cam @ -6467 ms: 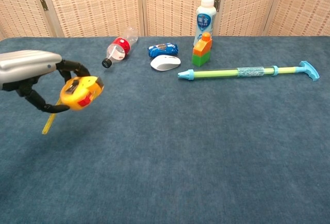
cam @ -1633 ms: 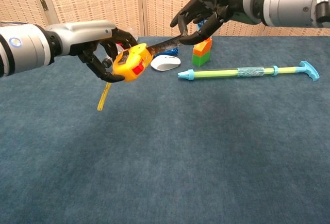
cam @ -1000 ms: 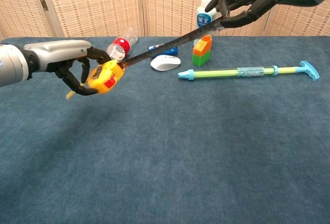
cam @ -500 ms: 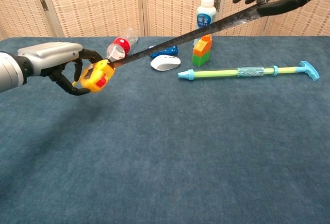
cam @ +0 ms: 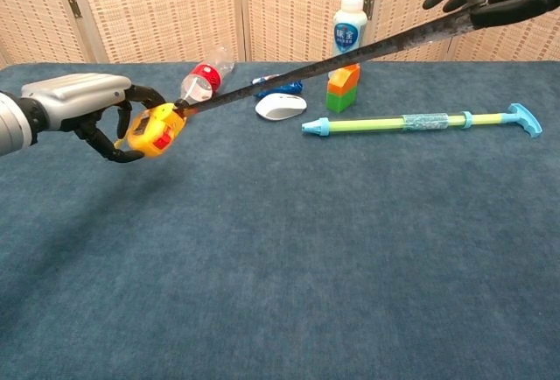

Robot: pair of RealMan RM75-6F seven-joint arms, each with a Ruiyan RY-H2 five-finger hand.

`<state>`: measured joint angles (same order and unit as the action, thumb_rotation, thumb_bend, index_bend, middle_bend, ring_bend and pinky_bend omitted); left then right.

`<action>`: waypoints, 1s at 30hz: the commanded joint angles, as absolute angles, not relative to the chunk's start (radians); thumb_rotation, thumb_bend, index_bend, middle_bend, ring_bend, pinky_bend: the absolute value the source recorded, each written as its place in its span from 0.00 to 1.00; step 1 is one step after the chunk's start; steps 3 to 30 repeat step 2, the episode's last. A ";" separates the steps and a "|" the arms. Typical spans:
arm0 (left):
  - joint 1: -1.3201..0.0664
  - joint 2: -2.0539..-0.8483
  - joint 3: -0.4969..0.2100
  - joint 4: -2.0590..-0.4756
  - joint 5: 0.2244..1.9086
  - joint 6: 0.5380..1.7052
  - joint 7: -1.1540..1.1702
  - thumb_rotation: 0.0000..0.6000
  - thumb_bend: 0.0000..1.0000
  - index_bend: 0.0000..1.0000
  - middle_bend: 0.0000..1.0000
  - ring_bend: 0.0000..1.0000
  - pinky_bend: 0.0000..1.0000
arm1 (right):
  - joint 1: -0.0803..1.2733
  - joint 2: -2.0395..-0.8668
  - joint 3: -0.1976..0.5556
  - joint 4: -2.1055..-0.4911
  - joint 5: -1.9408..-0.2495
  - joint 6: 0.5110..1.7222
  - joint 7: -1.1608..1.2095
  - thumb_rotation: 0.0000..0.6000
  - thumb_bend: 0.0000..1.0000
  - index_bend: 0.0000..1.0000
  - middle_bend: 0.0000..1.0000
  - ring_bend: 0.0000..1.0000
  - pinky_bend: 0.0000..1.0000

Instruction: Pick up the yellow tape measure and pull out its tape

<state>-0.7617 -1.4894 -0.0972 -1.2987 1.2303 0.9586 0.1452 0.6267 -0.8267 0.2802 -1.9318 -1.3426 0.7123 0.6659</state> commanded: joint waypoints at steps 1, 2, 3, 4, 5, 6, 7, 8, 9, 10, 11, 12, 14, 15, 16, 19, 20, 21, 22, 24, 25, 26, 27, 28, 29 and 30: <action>-0.759 -1.489 -0.099 -1.296 1.231 0.955 0.146 1.00 0.38 0.56 0.60 0.53 0.24 | 0.619 -0.817 0.275 -1.930 -1.363 0.722 0.687 1.00 0.45 0.63 0.20 0.12 0.02; -0.759 -1.490 -0.100 -1.294 1.230 0.953 0.147 1.00 0.38 0.56 0.60 0.53 0.24 | 0.616 -0.814 0.274 -1.930 -1.368 0.726 0.694 1.00 0.45 0.63 0.20 0.12 0.02; -0.759 -1.490 -0.100 -1.294 1.230 0.953 0.147 1.00 0.38 0.56 0.60 0.53 0.24 | 0.616 -0.814 0.274 -1.930 -1.368 0.726 0.694 1.00 0.45 0.63 0.20 0.12 0.02; -0.759 -1.490 -0.100 -1.294 1.230 0.953 0.147 1.00 0.38 0.56 0.60 0.53 0.24 | 0.616 -0.814 0.274 -1.930 -1.368 0.726 0.694 1.00 0.45 0.63 0.20 0.12 0.02; -0.759 -1.490 -0.100 -1.294 1.230 0.953 0.147 1.00 0.38 0.56 0.60 0.53 0.24 | 0.616 -0.814 0.274 -1.930 -1.368 0.726 0.694 1.00 0.45 0.63 0.20 0.12 0.02; -0.759 -1.490 -0.100 -1.294 1.230 0.953 0.147 1.00 0.38 0.56 0.60 0.53 0.24 | 0.616 -0.814 0.274 -1.930 -1.368 0.726 0.694 1.00 0.45 0.63 0.20 0.12 0.02; -0.759 -1.490 -0.100 -1.294 1.230 0.953 0.147 1.00 0.38 0.56 0.60 0.53 0.24 | 0.616 -0.814 0.274 -1.930 -1.368 0.726 0.694 1.00 0.45 0.63 0.20 0.12 0.02; -0.759 -1.490 -0.100 -1.294 1.230 0.953 0.147 1.00 0.38 0.56 0.60 0.53 0.24 | 0.616 -0.814 0.274 -1.930 -1.368 0.726 0.694 1.00 0.45 0.63 0.20 0.12 0.02; -0.759 -1.490 -0.100 -1.294 1.230 0.953 0.147 1.00 0.38 0.56 0.60 0.53 0.24 | 0.616 -0.814 0.274 -1.930 -1.368 0.726 0.694 1.00 0.45 0.63 0.20 0.12 0.02; -0.759 -1.490 -0.100 -1.294 1.230 0.953 0.147 1.00 0.38 0.56 0.60 0.53 0.24 | 0.616 -0.814 0.274 -1.930 -1.368 0.726 0.694 1.00 0.45 0.63 0.20 0.12 0.02; -0.759 -1.490 -0.100 -1.294 1.230 0.953 0.147 1.00 0.38 0.56 0.60 0.53 0.24 | 0.616 -0.814 0.274 -1.930 -1.368 0.726 0.694 1.00 0.45 0.63 0.20 0.12 0.02; -0.759 -1.490 -0.100 -1.294 1.230 0.953 0.147 1.00 0.38 0.56 0.60 0.53 0.24 | 0.616 -0.814 0.274 -1.930 -1.368 0.726 0.694 1.00 0.45 0.63 0.20 0.12 0.02; -0.759 -1.490 -0.100 -1.294 1.230 0.953 0.147 1.00 0.38 0.56 0.60 0.53 0.24 | 0.616 -0.814 0.274 -1.930 -1.368 0.726 0.694 1.00 0.45 0.63 0.20 0.12 0.02; -0.759 -1.490 -0.100 -1.294 1.230 0.953 0.147 1.00 0.38 0.56 0.60 0.53 0.24 | 0.616 -0.814 0.274 -1.930 -1.368 0.726 0.694 1.00 0.45 0.63 0.20 0.12 0.02; -0.759 -1.490 -0.100 -1.294 1.230 0.953 0.147 1.00 0.38 0.56 0.60 0.53 0.24 | 0.616 -0.814 0.274 -1.930 -1.368 0.726 0.694 1.00 0.45 0.63 0.20 0.12 0.02; -0.759 -1.490 -0.100 -1.294 1.230 0.953 0.147 1.00 0.38 0.56 0.60 0.53 0.24 | 0.616 -0.814 0.274 -1.930 -1.368 0.726 0.694 1.00 0.45 0.63 0.20 0.12 0.02; -0.759 -1.490 -0.100 -1.294 1.230 0.953 0.147 1.00 0.38 0.56 0.60 0.53 0.24 | 0.616 -0.814 0.274 -1.930 -1.368 0.726 0.694 1.00 0.45 0.63 0.20 0.12 0.02; -0.759 -1.490 -0.100 -1.294 1.230 0.953 0.147 1.00 0.38 0.56 0.60 0.53 0.24 | 0.616 -0.814 0.274 -1.930 -1.368 0.726 0.694 1.00 0.45 0.63 0.20 0.12 0.02; -0.759 -1.490 -0.100 -1.294 1.230 0.953 0.147 1.00 0.38 0.56 0.60 0.53 0.24 | 0.616 -0.814 0.274 -1.930 -1.368 0.726 0.694 1.00 0.45 0.63 0.20 0.12 0.02; -0.759 -1.490 -0.100 -1.294 1.230 0.953 0.147 1.00 0.38 0.56 0.60 0.53 0.24 | 0.616 -0.814 0.274 -1.930 -1.368 0.726 0.694 1.00 0.45 0.63 0.20 0.12 0.02; -0.759 -1.490 -0.100 -1.294 1.230 0.953 0.147 1.00 0.38 0.56 0.60 0.53 0.24 | 0.616 -0.814 0.274 -1.930 -1.368 0.726 0.694 1.00 0.45 0.63 0.20 0.12 0.02; -0.759 -1.490 -0.100 -1.294 1.230 0.953 0.147 1.00 0.38 0.56 0.60 0.53 0.24 | 0.616 -0.814 0.274 -1.930 -1.368 0.726 0.694 1.00 0.45 0.63 0.20 0.12 0.02; -0.759 -1.490 -0.100 -1.294 1.230 0.953 0.147 1.00 0.38 0.56 0.60 0.53 0.24 | 0.616 -0.814 0.274 -1.930 -1.368 0.726 0.694 1.00 0.45 0.63 0.20 0.12 0.02; -0.759 -1.490 -0.100 -1.294 1.230 0.953 0.147 1.00 0.38 0.56 0.60 0.53 0.24 | 0.616 -0.814 0.274 -1.930 -1.368 0.726 0.694 1.00 0.45 0.63 0.20 0.12 0.02; -0.759 -1.490 -0.100 -1.294 1.230 0.953 0.147 1.00 0.38 0.56 0.60 0.53 0.24 | 0.616 -0.814 0.274 -1.930 -1.368 0.726 0.694 1.00 0.45 0.63 0.20 0.12 0.02; -0.759 -1.490 -0.100 -1.294 1.230 0.953 0.147 1.00 0.38 0.56 0.60 0.53 0.24 | 0.616 -0.814 0.274 -1.930 -1.368 0.726 0.694 1.00 0.45 0.63 0.20 0.12 0.02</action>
